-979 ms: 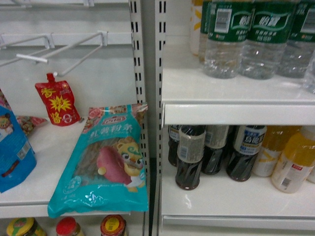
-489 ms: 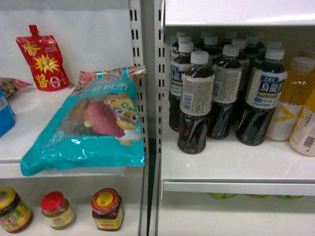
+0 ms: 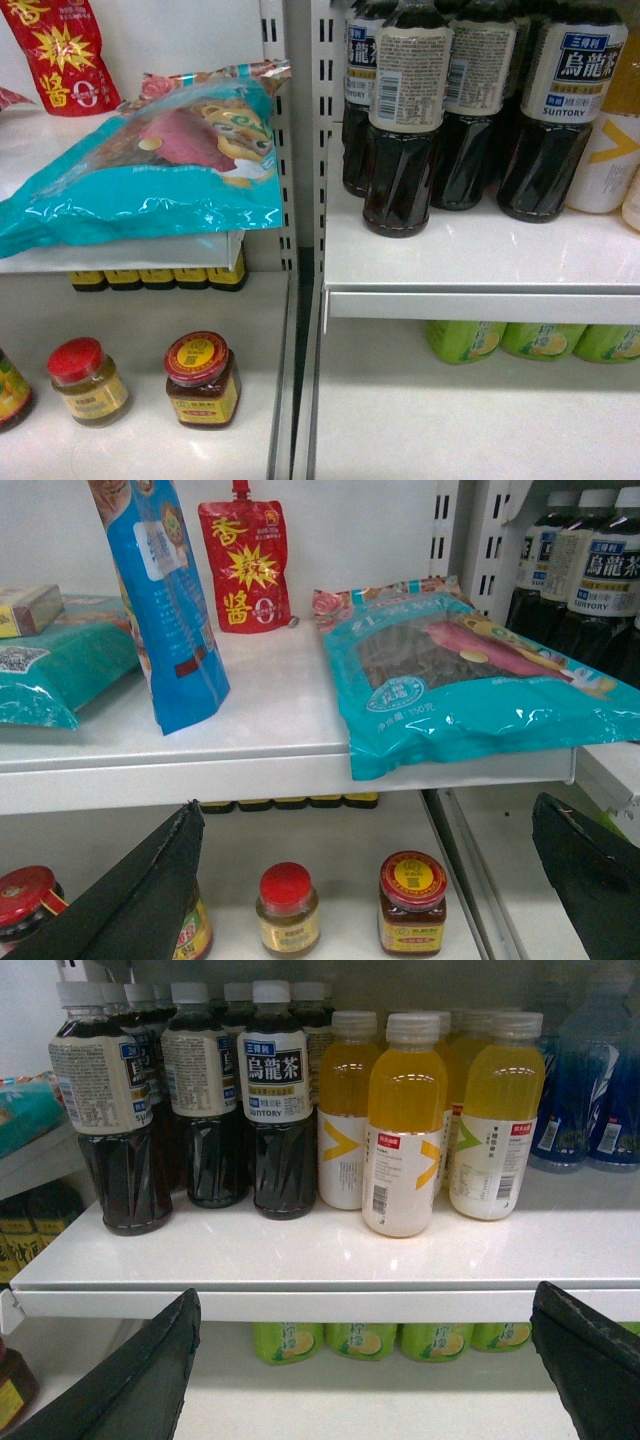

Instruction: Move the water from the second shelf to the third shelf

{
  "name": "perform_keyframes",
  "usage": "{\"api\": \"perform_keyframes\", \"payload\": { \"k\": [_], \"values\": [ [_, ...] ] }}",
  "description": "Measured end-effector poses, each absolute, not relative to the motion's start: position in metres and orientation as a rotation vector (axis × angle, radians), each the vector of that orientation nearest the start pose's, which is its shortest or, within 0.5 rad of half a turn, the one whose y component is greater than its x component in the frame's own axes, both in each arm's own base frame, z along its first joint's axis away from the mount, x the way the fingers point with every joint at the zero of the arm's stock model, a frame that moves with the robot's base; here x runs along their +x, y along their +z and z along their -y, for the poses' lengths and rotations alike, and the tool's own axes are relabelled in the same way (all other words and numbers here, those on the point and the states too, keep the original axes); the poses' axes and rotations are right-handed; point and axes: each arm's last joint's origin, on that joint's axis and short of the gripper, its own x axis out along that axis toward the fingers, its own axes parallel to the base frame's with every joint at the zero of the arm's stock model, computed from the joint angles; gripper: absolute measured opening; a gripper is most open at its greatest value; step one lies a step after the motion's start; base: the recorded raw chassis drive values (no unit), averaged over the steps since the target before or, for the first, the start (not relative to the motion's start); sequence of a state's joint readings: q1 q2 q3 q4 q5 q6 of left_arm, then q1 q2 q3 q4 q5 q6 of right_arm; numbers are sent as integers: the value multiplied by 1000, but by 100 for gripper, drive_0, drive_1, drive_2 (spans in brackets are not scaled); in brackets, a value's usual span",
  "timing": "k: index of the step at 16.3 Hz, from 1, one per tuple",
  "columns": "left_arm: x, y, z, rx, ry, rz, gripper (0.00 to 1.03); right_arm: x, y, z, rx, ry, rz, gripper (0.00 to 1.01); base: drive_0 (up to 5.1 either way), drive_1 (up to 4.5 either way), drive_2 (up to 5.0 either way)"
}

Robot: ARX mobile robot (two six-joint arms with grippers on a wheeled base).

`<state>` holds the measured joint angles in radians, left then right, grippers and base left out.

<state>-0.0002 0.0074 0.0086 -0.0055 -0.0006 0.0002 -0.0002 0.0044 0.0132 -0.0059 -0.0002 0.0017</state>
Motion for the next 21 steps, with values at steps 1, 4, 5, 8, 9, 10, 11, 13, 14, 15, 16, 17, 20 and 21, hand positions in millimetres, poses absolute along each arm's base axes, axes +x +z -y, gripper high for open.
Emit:
{"api": "perform_keyframes", "payload": {
  "k": [1, 4, 5, 8, 9, 10, 11, 13, 14, 15, 16, 17, 20, 21],
  "values": [
    [98, 165, 0, 0, 0, -5, 98, 97, 167, 0, 2, 0, 3, 98, 0, 0, 0],
    [98, 165, 0, 0, 0, -4, 98, 97, 167, 0, 2, 0, 4, 98, 0, 0, 0],
    [98, 165, 0, 0, 0, -4, 98, 97, 167, 0, 2, 0, 4, 98, 0, 0, 0],
    [98, 165, 0, 0, 0, -4, 98, 97, 167, 0, 2, 0, 4, 98, 0, 0, 0],
    [98, 165, 0, 0, 0, -4, 98, 97, 167, 0, 2, 0, 4, 98, 0, 0, 0],
    [98, 165, 0, 0, 0, -4, 98, 97, 167, 0, 2, 0, 4, 98, 0, 0, 0],
    [98, 165, 0, 0, 0, -4, 98, 97, 167, 0, 2, 0, 4, 98, 0, 0, 0],
    [98, 165, 0, 0, 0, -4, 98, 97, 167, 0, 2, 0, 3, 98, 0, 0, 0],
    [98, 165, 0, 0, 1, -4, 98, 97, 167, 0, 2, 0, 4, 98, 0, 0, 0],
    [98, 165, 0, 0, 0, -4, 98, 97, 167, 0, 2, 0, 4, 98, 0, 0, 0],
    [98, 165, 0, 0, 0, -4, 98, 97, 167, 0, 2, 0, 4, 98, 0, 0, 0],
    [98, 165, 0, 0, 1, -4, 98, 97, 167, 0, 2, 0, 4, 98, 0, 0, 0],
    [98, 165, 0, 0, 0, -4, 98, 97, 167, 0, 2, 0, 4, 98, 0, 0, 0],
    [98, 165, 0, 0, 0, -4, 98, 97, 167, 0, 2, 0, 4, 98, 0, 0, 0]
  ]
}}
